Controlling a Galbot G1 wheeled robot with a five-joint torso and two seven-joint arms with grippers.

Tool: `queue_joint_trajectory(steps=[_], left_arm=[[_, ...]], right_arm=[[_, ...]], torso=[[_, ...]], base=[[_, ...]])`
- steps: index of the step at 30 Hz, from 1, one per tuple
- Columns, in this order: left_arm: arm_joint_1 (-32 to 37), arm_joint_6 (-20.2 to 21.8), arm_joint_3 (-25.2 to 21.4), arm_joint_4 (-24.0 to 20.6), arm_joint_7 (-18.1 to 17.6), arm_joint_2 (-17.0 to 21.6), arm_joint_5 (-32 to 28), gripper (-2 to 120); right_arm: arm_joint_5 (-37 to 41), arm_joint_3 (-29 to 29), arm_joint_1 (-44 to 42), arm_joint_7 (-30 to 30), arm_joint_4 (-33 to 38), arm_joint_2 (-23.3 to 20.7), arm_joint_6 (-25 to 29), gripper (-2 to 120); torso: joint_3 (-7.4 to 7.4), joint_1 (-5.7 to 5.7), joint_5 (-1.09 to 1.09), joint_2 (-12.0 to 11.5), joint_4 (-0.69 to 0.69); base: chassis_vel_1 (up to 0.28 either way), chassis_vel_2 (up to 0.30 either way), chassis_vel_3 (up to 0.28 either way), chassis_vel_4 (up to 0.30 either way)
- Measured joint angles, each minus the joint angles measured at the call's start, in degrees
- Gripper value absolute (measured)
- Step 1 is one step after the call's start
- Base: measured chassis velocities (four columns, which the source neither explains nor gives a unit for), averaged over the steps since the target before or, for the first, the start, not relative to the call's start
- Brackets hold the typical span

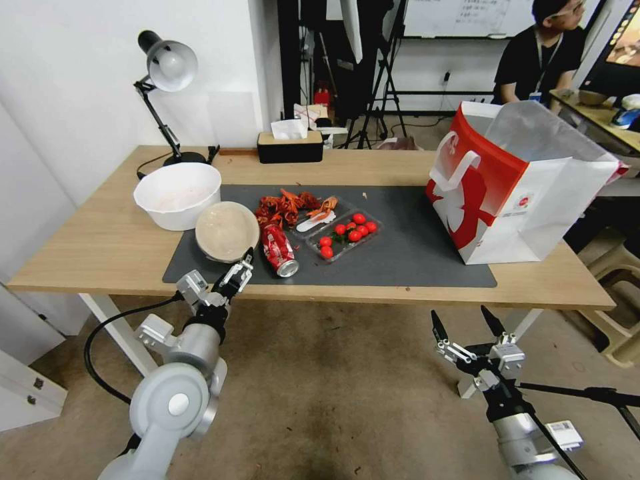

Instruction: Pick up the trash from the table and place it into the takeout bag.

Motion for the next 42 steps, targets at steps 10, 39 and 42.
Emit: queue_joint_trajectory(steps=[10, 39, 42], left_arm=[[-3.1, 0.8, -1.0, 1.9, -3.5, 0.2, -4.8, 100], [-4.3, -0.1, -2.1, 4.2, -4.2, 0.3, -8.2, 0], [-4.0, -0.5, -2.2, 4.0, -3.2, 0.0, -8.7, 0]], right_arm=[[-0.4, 0.0, 0.1, 0.0, -0.4, 0.4, 0.4, 100], [-1.6, -0.7, 0.7, 0.1, -1.3, 1.2, 0.9, 100], [-1.7, -0.7, 0.7, 0.1, -1.2, 1.2, 0.9, 100]], torso=[[0.0, 0.0, 0.0, 0.0, 0.0], [0.0, 0.0, 0.01, 0.0, 0.0], [0.0, 0.0, 0.0, 0.0, 0.0]], base=[[0.0, 0.0, 0.0, 0.0], [0.0, 0.0, 0.0, 0.0], [0.0, 0.0, 0.0, 0.0]])
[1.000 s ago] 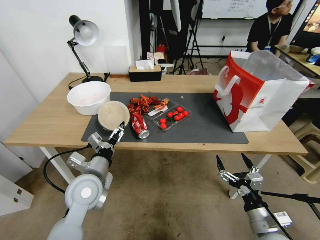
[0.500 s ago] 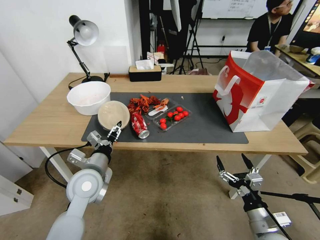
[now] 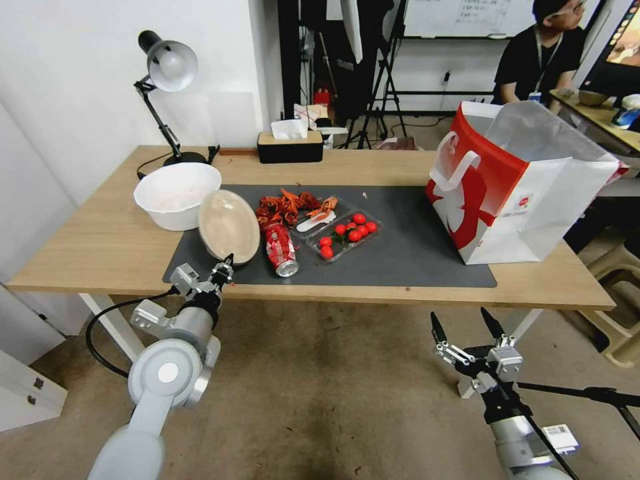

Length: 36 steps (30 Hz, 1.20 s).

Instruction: Pick up the trash from the table and place it into the takeout bag.

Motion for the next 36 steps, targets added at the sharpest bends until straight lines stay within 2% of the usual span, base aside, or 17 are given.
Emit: queue_joint_trajectory(steps=[5, 8, 9, 11, 12, 16, 17, 20, 21, 24, 25, 28, 29, 31, 33, 34, 36], left_arm=[[0.5, -1.0, -0.2, -0.4, 1.8, -0.1, 0.0, 0], [1.3, -2.4, -0.4, -0.9, 5.0, 0.1, 1.5, 0], [1.3, -2.4, -0.4, -0.9, 5.0, 0.1, 1.5, 0], [2.0, -3.9, -0.4, -1.3, 9.7, 0.6, 3.9, 0], [2.0, -3.9, -0.4, -1.3, 9.7, 0.6, 3.9, 0], [2.4, -5.9, -0.3, -2.0, 18.3, 2.1, 8.1, 0], [2.4, -5.9, -0.3, -2.0, 18.3, 2.1, 8.1, 0], [2.0, -8.4, 0.3, -1.7, 24.6, 4.0, 12.4, 0], [2.0, -8.4, 0.3, -1.7, 24.6, 4.0, 12.4, 0], [0.4, -10.9, 0.7, -0.4, 29.4, 6.2, 15.4, 0], [0.4, -10.9, 0.7, -0.4, 29.4, 6.2, 15.4, 0], [-1.3, -12.6, 0.7, 1.7, 33.8, 8.3, 17.8, 0], [-1.3, -12.6, 0.7, 1.7, 33.8, 8.3, 17.8, 0], [-3.0, -13.7, 1.0, 3.7, 38.7, 10.9, 19.6, 0], [-4.6, -14.0, 1.5, 5.0, 42.1, 12.5, 20.8, 0], [-4.6, -14.0, 1.5, 5.0, 42.1, 12.5, 20.8, 0], [-6.7, -14.1, 2.5, 6.5, 45.1, 14.1, 21.9, 0]], right_arm=[[-0.2, -0.3, 0.1, 0.0, 0.1, 0.0, 0.0, 100], [-0.3, -0.5, 0.2, 0.0, 0.2, 0.1, 0.0, 100], [-0.3, -0.5, 0.2, 0.0, 0.2, 0.1, 0.0, 100], [-0.3, -0.6, 0.2, 0.0, 0.2, 0.2, 0.0, 100], [-0.3, -0.6, 0.2, 0.0, 0.2, 0.2, 0.0, 100], [-0.6, -0.8, 0.2, 0.0, 0.4, 0.4, 0.0, 100], [-0.6, -0.8, 0.2, 0.0, 0.4, 0.4, 0.0, 100], [-0.9, -1.0, 0.1, 0.0, 0.5, 0.5, 0.0, 100], [-0.9, -1.0, 0.1, 0.0, 0.5, 0.5, 0.0, 100], [-1.4, -1.1, 0.0, 0.0, 0.4, 0.7, 0.2, 100], [-1.4, -1.1, 0.0, 0.0, 0.4, 0.7, 0.2, 100], [-1.6, -1.1, -0.2, 0.0, 0.4, 1.0, 0.3, 100], [-1.6, -1.1, -0.2, 0.0, 0.4, 1.0, 0.3, 100], [-1.9, -1.0, -0.4, 0.0, 0.6, 1.2, 0.3, 100], [-2.1, -0.8, -0.6, 0.0, 0.7, 1.5, 0.3, 100], [-2.1, -0.8, -0.6, 0.0, 0.7, 1.5, 0.3, 100], [-2.4, -0.6, -0.8, 0.0, 0.9, 1.8, 0.3, 100]], torso=[[0.0, 0.0, 0.0, 0.0, 0.0], [0.0, 0.0, 0.0, 0.0, 0.0], [0.0, 0.0, 0.0, 0.0, 0.0], [0.0, 0.0, 0.0, 0.0, 0.0], [0.0, 0.0, 0.0, 0.0, 0.0], [0.0, 0.0, 0.0, 0.0, 0.0], [0.0, 0.0, 0.0, 0.0, 0.0], [0.0, 0.0, 0.0, 0.0, 0.0], [0.0, 0.0, 0.0, 0.0, 0.0], [0.0, 0.0, 0.0, 0.0, 0.0], [0.0, 0.0, 0.0, 0.0, 0.0], [0.0, 0.0, 0.0, 0.0, 0.0], [0.0, 0.0, 0.0, 0.0, 0.0], [0.0, 0.0, 0.0, 0.0, 0.0], [0.0, 0.0, 0.0, 0.0, 0.0], [0.0, 0.0, 0.0, 0.0, 0.0], [0.0, 0.0, -0.01, 0.0, 0.0]], base=[[0.0, 0.0, 0.0, 0.0], [0.0, 0.0, 0.0, 0.0], [0.0, 0.0, 0.0, 0.0], [0.0, 0.0, 0.0, 0.0], [0.0, 0.0, 0.0, 0.0], [0.0, 0.0, 0.0, 0.0], [0.0, 0.0, 0.0, 0.0], [0.0, 0.0, 0.0, 0.0], [0.0, 0.0, 0.0, 0.0], [0.0, 0.0, 0.0, 0.0], [0.0, 0.0, 0.0, 0.0], [0.0, 0.0, 0.0, 0.0], [0.0, 0.0, 0.0, 0.0], [0.0, 0.0, 0.0, 0.0], [0.0, 0.0, 0.0, 0.0], [0.0, 0.0, 0.0, 0.0], [0.0, 0.0, 0.0, 0.0]])
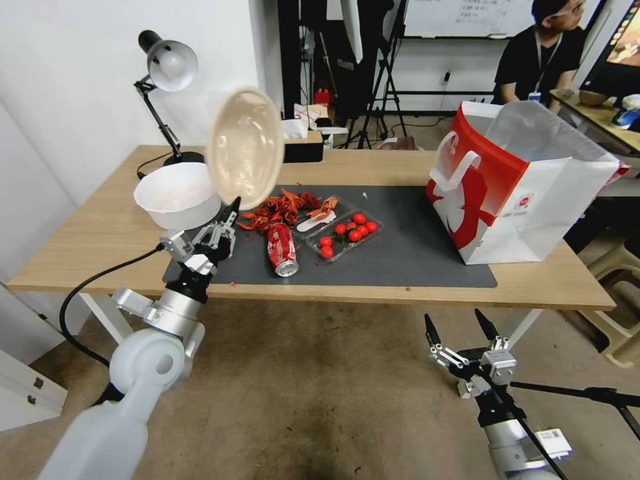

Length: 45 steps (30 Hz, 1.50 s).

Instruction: Pick up the trash from the table and place it into the takeout bag.

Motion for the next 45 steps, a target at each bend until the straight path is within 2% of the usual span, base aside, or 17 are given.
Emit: queue_joint_trajectory(steps=[6, 9, 11, 16, 22, 23, 29, 38, 45], left_arm=[[-5.3, -0.1, 3.0, 3.5, 3.1, 1.7, 0.9, 0], [-10.2, -0.2, 5.8, 6.7, 4.5, 1.9, 1.1, 0], [-10.9, -0.2, 6.2, 7.1, 4.7, 1.9, 1.1, 0], [-18.3, 0.0, 11.7, 12.2, 5.1, 1.4, 1.1, 0], [-26.2, 0.1, 17.6, 18.5, 4.5, -2.2, 2.0, 0], [-26.2, 0.1, 17.6, 18.5, 4.5, -2.2, 2.0, 0], [-35.0, -0.2, 25.1, 24.2, 2.5, -6.1, 2.3, 0], [-43.7, -0.3, 31.0, 30.6, 2.0, -10.5, 2.2, 0], [-53.2, -0.7, 36.8, 37.9, 1.7, -13.5, 2.2, 0]], right_arm=[[-0.5, 0.3, -0.4, 0.0, 0.1, 0.7, 0.0, 100], [-0.8, 0.6, -0.6, 0.0, 0.1, 1.3, 0.0, 100], [-0.9, 0.6, -0.6, 0.0, 0.1, 1.4, 0.0, 100], [-1.5, 0.7, -0.7, 0.0, 0.1, 2.3, 0.0, 100], [-2.2, 0.7, -0.8, 0.0, 0.1, 3.5, -0.1, 100], [-2.2, 0.7, -0.8, 0.0, 0.1, 3.5, -0.1, 100], [-2.2, 1.3, -1.4, 0.0, 0.3, 4.3, 0.2, 100], [-2.8, 1.3, -2.0, 0.0, 0.5, 5.2, 0.8, 100], [-2.8, 1.5, -2.6, -0.1, 0.3, 5.8, 1.9, 100]], torso=[[0.0, 0.0, 0.0, 0.0, 0.0], [0.0, 0.0, 0.0, 0.0, -0.01], [0.0, 0.0, 0.0, 0.0, 0.0], [0.0, 0.0, 0.02, 0.0, 0.0], [0.01, 0.0, 0.02, 0.0, 0.0], [0.01, 0.0, 0.02, 0.0, 0.0], [0.0, 0.01, 0.03, 0.0, 0.0], [0.0, 0.01, 0.01, 0.0, -0.01], [0.0, 0.01, 0.02, 0.0, 0.0]], base=[[0.0, 0.0, 0.0, 0.0], [0.0, 0.0, 0.0, 0.0], [0.0, 0.0, 0.0, 0.0], [0.0, 0.0, 0.0, 0.0], [0.0, 0.0, 0.0, 0.0], [0.0, 0.0, 0.0, 0.0], [0.0, 0.0, 0.0, 0.0], [0.0, 0.0, 0.0, 0.0], [0.0, 0.0, 0.0, 0.0]])
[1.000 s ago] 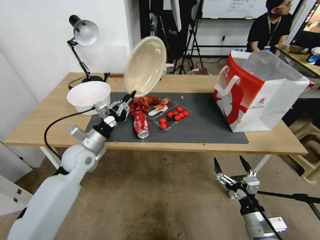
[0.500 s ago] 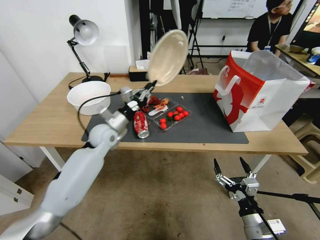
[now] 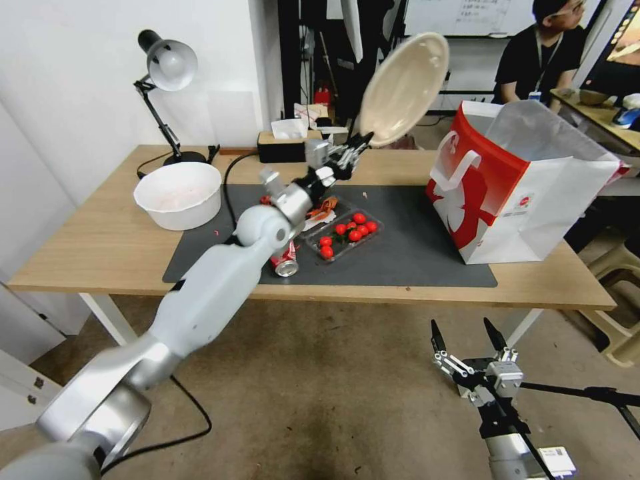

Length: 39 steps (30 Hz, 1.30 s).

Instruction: Pick up the trash from the table and place it into the takeout bag.

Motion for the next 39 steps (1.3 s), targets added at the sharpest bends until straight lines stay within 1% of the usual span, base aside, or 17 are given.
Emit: queue_joint_trajectory(steps=[1, 4, 5, 7, 9, 11, 12, 16, 22, 23, 26, 31, 33, 34, 35, 38, 39], left_arm=[[0.0, 0.0, 0.0, 0.0, 0.0, 0.0, 0.0, 0], [-4.8, -0.2, 4.0, 2.6, 0.0, -1.1, -0.3, 0], [-4.8, -0.2, 4.0, 2.6, 0.0, -1.1, -0.3, 0], [-7.6, -0.4, 7.3, 4.3, 0.0, -2.3, -0.5, 0], [-8.1, -0.5, 7.9, 4.6, 0.0, -2.5, -0.5, 0], [-10.8, -0.7, 10.9, 6.6, -0.1, -4.2, -0.7, 0], [-10.8, -0.7, 10.9, 6.6, -0.1, -4.2, -0.7, 0], [-13.4, -1.0, 13.4, 8.7, -0.4, -6.3, -0.9, 0], [-17.0, -1.3, 15.8, 11.8, -0.4, -9.6, -0.8, 0], [-17.0, -1.3, 15.8, 11.8, -0.4, -9.6, -0.8, 0], [-19.5, -1.9, 17.7, 14.2, 0.1, -11.4, 0.0, 0], [-21.6, -2.6, 19.1, 16.5, 0.4, -13.0, 1.8, 0], [-22.9, -3.3, 19.9, 18.2, 0.5, -14.0, 3.8, 0], [-23.3, -3.6, 20.2, 18.7, 0.5, -14.3, 4.4, 3], [-23.3, -3.6, 20.2, 18.7, 0.5, -14.3, 4.4, 3], [-24.1, -4.1, 21.2, 19.0, -0.3, -14.5, 5.8, 17], [-24.1, -4.1, 21.2, 19.0, -0.3, -14.5, 5.8, 17]], right_arm=[[0.0, 0.0, 0.0, 0.0, 0.0, 0.0, 0.0, 100], [-0.1, 0.0, -0.4, -0.1, -0.1, 0.4, 0.7, 100], [-0.1, 0.0, -0.4, -0.1, -0.1, 0.4, 0.7, 100], [-0.2, 0.0, -0.5, -0.1, -0.2, 0.7, 1.1, 100], [-0.2, 0.0, -0.5, -0.1, -0.3, 0.8, 1.2, 100], [-0.2, 0.0, -0.5, -0.2, -0.5, 1.0, 1.5, 100], [-0.2, 0.0, -0.5, -0.2, -0.5, 1.0, 1.5, 100], [-0.2, 0.1, -0.5, -0.2, -0.6, 1.1, 1.7, 100], [-0.1, 0.1, -0.4, -0.2, -1.1, 1.2, 2.1, 100], [-0.1, 0.1, -0.4, -0.2, -1.1, 1.2, 2.1, 100], [0.0, 0.1, -0.1, -0.2, -1.4, 1.3, 2.2, 100], [0.2, 0.1, 0.2, -0.2, -1.6, 1.3, 2.2, 100], [0.2, 0.1, 0.3, -0.2, -1.9, 1.3, 2.2, 100], [0.3, 0.1, 0.4, -0.2, -2.0, 1.2, 2.2, 100], [0.3, 0.1, 0.4, -0.2, -2.0, 1.2, 2.2, 100], [0.4, 0.1, 0.5, -0.2, -2.2, 1.1, 2.2, 100], [0.4, 0.1, 0.5, -0.2, -2.2, 1.1, 2.2, 100]], torso=[[0.0, 0.0, 0.0, 0.0, 0.0], [-0.01, 0.0, 0.0, 0.0, 0.0], [-0.01, 0.0, 0.0, 0.0, 0.0], [0.0, 0.0, 0.0, 0.0, -0.01], [0.0, 0.0, 0.0, 0.0, -0.01], [0.0, 0.0, 0.0, 0.0, -0.02], [0.0, 0.0, 0.0, 0.0, -0.02], [0.0, 0.0, 0.0, 0.0, 0.0], [0.0, 0.0, 0.0, 0.0, -0.02], [0.0, 0.0, 0.0, 0.0, -0.02], [0.0, 0.0, 0.0, 0.0, -0.01], [-0.01, 0.0, 0.0, 0.0, -0.01], [0.0, 0.0, 0.0, 0.0, -0.01], [0.0, -0.01, 0.0, 0.0, -0.01], [0.0, -0.01, 0.0, 0.0, -0.01], [0.0, -0.01, 0.0, 0.0, -0.01], [0.0, -0.01, 0.0, 0.0, -0.01]], base=[[0.0, 0.0, 0.0, 0.0], [0.0, 0.0, 0.0, 0.0], [0.0, 0.0, 0.0, 0.0], [0.0, 0.0, 0.0, 0.0], [0.0, 0.0, 0.0, 0.0], [0.0, 0.0, 0.0, 0.0], [0.0, 0.0, 0.0, 0.0], [0.0, 0.0, 0.0, 0.0], [0.0, 0.0, 0.0, 0.0], [0.0, 0.0, 0.0, 0.0], [0.0, 0.0, 0.0, 0.0], [0.0, 0.0, 0.0, 0.0], [0.0, 0.0, 0.0, 0.0], [0.0, 0.0, 0.0, 0.0], [0.0, 0.0, 0.0, 0.0], [0.0, 0.0, 0.0, 0.0], [0.0, 0.0, 0.0, 0.0]])
